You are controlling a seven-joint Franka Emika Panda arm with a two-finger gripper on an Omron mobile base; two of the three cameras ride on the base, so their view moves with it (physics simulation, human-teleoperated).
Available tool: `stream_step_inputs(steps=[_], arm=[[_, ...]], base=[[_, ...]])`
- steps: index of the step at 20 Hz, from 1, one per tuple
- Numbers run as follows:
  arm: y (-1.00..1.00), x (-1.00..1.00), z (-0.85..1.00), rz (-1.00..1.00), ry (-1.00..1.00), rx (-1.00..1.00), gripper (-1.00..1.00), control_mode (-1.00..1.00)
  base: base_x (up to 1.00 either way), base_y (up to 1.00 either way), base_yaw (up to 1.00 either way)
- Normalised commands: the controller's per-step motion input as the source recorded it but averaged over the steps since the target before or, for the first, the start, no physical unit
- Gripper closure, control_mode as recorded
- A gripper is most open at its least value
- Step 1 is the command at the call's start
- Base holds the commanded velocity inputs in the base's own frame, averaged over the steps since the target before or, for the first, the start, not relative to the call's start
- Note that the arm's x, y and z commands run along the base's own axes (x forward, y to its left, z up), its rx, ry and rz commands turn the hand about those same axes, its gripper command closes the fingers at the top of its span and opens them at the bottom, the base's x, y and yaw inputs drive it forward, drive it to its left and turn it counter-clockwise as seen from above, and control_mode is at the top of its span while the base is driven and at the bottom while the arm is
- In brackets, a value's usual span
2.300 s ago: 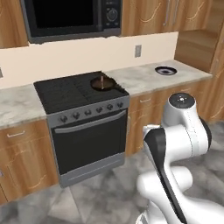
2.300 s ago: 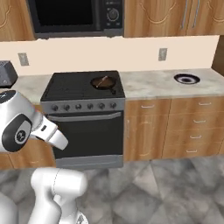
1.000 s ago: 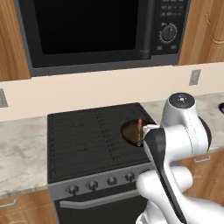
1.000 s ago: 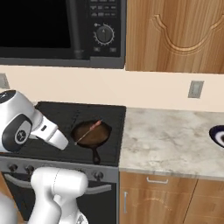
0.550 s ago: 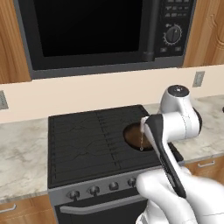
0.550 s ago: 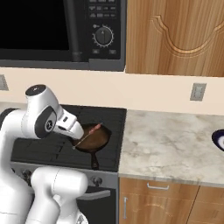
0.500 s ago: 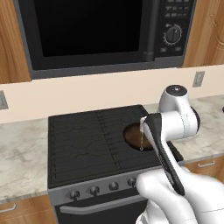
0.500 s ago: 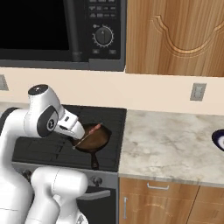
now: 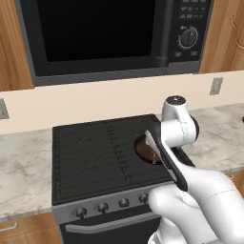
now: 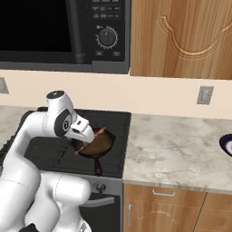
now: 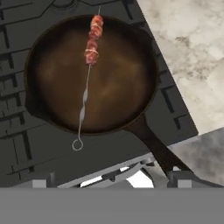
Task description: Place the cold items (carrot and eggplant) from the fridge in one tupperware on the dining counter. Place the warm items (kebab skewer and hot dog) in the stove area in another tupperware.
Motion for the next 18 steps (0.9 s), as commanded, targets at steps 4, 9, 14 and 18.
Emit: stream_step_inputs(steps=[4,9,14,18], arm=[[0.0,0.67,-0.38,0.0,0.0,0.0,-1.0,-1.0],[-0.02,0.73,-0.22,0.0,0.04,0.0,-1.0,-1.0],[-0.05,0.67,-0.29,0.0,0.04,0.0,-1.0,-1.0],[-0.06,0.57,-0.3,0.0,0.0,0.0,-1.0,-1.0]], base=[[0.0,0.0,0.0],[0.0,0.0,0.0],[0.0,0.0,0.0],[0.0,0.0,0.0]])
